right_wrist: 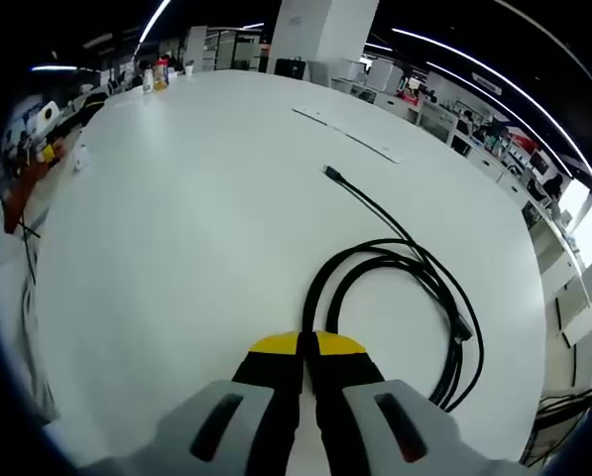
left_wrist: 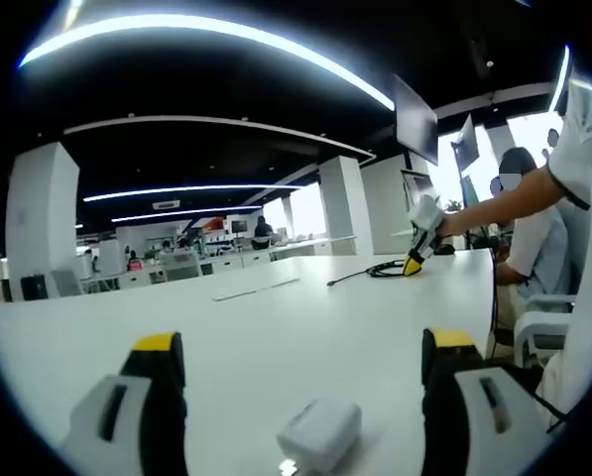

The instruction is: Plug the desk Type‑C cable into the charger adapter.

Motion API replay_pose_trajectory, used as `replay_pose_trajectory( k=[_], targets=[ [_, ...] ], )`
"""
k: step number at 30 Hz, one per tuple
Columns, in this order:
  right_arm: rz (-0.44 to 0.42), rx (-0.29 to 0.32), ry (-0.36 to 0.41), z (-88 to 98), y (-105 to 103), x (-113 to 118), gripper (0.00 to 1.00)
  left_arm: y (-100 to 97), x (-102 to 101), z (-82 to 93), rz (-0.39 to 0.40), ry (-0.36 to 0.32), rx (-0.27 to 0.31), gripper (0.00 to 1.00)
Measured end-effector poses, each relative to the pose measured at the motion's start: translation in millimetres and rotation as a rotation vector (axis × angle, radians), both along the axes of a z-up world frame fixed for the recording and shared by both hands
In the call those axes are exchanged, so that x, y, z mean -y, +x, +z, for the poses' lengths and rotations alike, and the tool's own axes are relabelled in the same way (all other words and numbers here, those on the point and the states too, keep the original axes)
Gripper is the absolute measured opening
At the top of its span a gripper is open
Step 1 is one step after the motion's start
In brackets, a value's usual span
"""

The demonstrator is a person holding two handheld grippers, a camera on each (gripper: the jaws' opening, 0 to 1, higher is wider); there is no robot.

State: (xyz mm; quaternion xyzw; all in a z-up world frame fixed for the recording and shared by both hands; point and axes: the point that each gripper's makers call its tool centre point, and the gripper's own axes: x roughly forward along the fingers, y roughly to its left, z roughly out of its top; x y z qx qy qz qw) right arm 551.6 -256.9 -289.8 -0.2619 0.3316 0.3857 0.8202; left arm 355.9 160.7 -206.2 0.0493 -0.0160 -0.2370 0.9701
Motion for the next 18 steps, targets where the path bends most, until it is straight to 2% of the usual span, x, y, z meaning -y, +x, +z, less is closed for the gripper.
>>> replay_pose_trajectory(
  k=[5, 9, 12, 15, 18],
  targets=[
    [-0.002, -0.011, 0.032, 3.9, -1, 1, 0.01, 0.5, -1, -2.3, -0.002, -0.011, -0.009, 1.00],
    [-0.002, -0.021, 0.047, 4.2, -21, -8, 0.01, 1.1, -1, -5.0, -0.003, -0.010, -0.018, 1.00],
    [-0.003, -0.031, 0.074, 4.5, -43, -20, 0.01, 1.0, -1, -4.5, -0.002, -0.010, -0.015, 1.00],
    [-0.013, -0.073, 0.111, 2.9, -53, -24, 0.01, 1.0, -1, -5.5, -0.003, -0.007, -0.020, 1.00],
    [-0.011, -0.087, 0.118, 1.4, -59, -25, 0.01, 1.1, -1, -7.6, -0.006, -0.002, -0.026, 1.00]
  ],
)
